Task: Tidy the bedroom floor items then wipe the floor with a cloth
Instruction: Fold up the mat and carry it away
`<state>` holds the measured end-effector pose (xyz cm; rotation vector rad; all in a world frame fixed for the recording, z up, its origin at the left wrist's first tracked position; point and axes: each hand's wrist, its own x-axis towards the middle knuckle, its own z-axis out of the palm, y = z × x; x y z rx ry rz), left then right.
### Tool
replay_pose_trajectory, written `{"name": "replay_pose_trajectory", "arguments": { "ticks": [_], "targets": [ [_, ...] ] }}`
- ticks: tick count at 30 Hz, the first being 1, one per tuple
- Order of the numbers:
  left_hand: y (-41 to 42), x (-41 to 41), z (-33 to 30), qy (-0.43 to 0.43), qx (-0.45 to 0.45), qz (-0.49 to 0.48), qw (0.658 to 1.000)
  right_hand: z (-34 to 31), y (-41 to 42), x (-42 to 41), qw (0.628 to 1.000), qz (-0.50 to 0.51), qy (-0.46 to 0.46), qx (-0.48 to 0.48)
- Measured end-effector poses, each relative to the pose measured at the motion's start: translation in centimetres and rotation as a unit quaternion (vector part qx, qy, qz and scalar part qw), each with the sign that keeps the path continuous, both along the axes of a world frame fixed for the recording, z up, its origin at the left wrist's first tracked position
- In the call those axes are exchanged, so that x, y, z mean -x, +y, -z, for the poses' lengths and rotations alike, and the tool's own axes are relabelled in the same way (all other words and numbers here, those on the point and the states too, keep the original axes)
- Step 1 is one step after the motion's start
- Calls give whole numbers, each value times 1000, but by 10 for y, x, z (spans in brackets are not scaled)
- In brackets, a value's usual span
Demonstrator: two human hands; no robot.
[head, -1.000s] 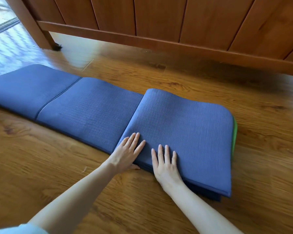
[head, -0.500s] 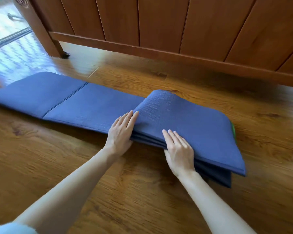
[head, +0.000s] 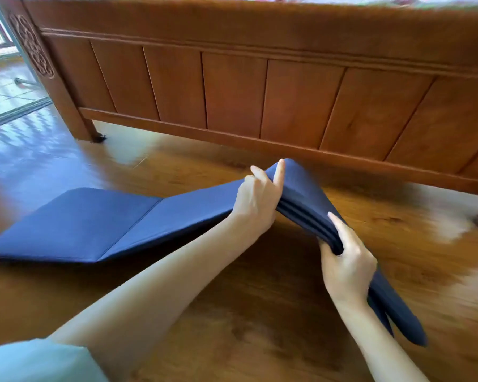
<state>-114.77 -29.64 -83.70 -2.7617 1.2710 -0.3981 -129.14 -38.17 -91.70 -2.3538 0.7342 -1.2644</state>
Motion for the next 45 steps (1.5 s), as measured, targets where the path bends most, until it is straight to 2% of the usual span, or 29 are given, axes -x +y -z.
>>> {"name": "replay_pose_trajectory", "arguments": {
  "ticks": [5,9,15,18,21,29,39,42,45],
  "targets": [
    [-33,28,-32,-14,42,37,998,-26,-19,30,997,51,-49,11],
    [-40,44,-56,36,125,27,991,-50,-28,39,992,62,-89,58],
    [1,42,-79,100,287,38,952,-88,-20,29,976,33,-141,161],
    [34,23,-80,72,386,36,919,-100,-2,2,973,-4,-151,174],
    [70,-4,-75,52,428,13,902,-100,24,-34,974,-41,-153,160],
    [170,-65,-59,-56,402,-52,913,-67,113,-113,975,-138,-128,121],
    [278,-141,2,-75,360,-95,925,-21,200,-189,963,-245,-33,108],
    [305,-158,34,-74,364,-150,916,-7,224,-212,951,-285,14,121],
    [336,-173,70,-51,357,-198,911,13,248,-231,925,-334,120,135]
  ]
}}
